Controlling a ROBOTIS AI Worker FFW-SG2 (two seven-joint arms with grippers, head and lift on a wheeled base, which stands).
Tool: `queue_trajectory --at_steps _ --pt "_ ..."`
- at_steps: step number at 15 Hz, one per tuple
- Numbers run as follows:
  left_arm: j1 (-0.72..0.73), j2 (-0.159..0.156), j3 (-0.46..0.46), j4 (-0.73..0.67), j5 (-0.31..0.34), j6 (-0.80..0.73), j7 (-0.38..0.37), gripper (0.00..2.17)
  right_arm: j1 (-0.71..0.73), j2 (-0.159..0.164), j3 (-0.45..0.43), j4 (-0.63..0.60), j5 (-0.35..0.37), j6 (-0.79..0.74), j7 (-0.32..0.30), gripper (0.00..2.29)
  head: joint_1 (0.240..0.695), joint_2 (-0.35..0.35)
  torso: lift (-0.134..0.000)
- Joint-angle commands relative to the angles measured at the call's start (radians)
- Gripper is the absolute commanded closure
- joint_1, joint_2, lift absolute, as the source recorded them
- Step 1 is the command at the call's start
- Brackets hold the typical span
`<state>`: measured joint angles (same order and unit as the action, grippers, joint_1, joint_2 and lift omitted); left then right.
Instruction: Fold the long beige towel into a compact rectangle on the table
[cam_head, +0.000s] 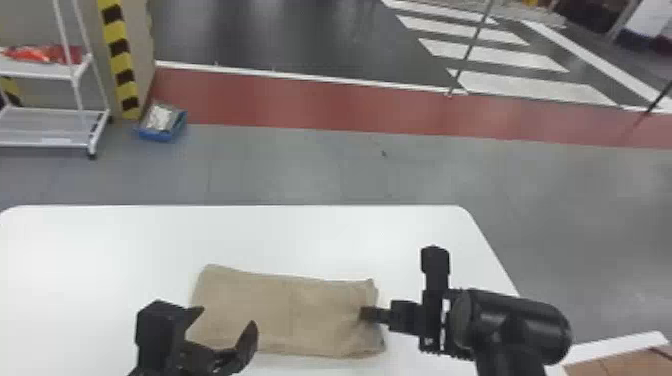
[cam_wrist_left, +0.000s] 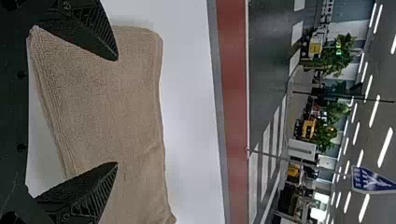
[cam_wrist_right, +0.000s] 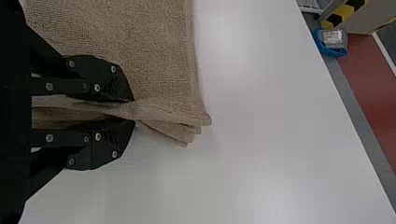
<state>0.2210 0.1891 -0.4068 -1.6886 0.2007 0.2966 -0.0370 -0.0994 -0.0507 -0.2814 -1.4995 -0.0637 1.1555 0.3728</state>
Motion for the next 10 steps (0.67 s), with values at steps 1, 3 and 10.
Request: queue_trajectory --at_steps 1,3,10 --pt "-0.045 -0.016 -0.010 0.096 0.012 -0.058 -0.030 0.12 0.007 0.000 -0.019 -0.008 -0.002 0.004 0.014 0.94 0.695 -0.284 0.000" --pt "-0.084 -0.030 -0.021 0.165 0.026 -0.079 -0.080 0.15 0.024 0.000 -0.036 -0.042 -0.022 0.025 0.029 0.95 0.695 -0.300 0.000" --pt "-0.153 -0.039 -0.075 0.320 0.026 -0.227 -0.077 1.44 0.047 -0.001 -0.068 -0.137 -0.054 0.080 0.057 1.03 0.695 -0.327 0.000"
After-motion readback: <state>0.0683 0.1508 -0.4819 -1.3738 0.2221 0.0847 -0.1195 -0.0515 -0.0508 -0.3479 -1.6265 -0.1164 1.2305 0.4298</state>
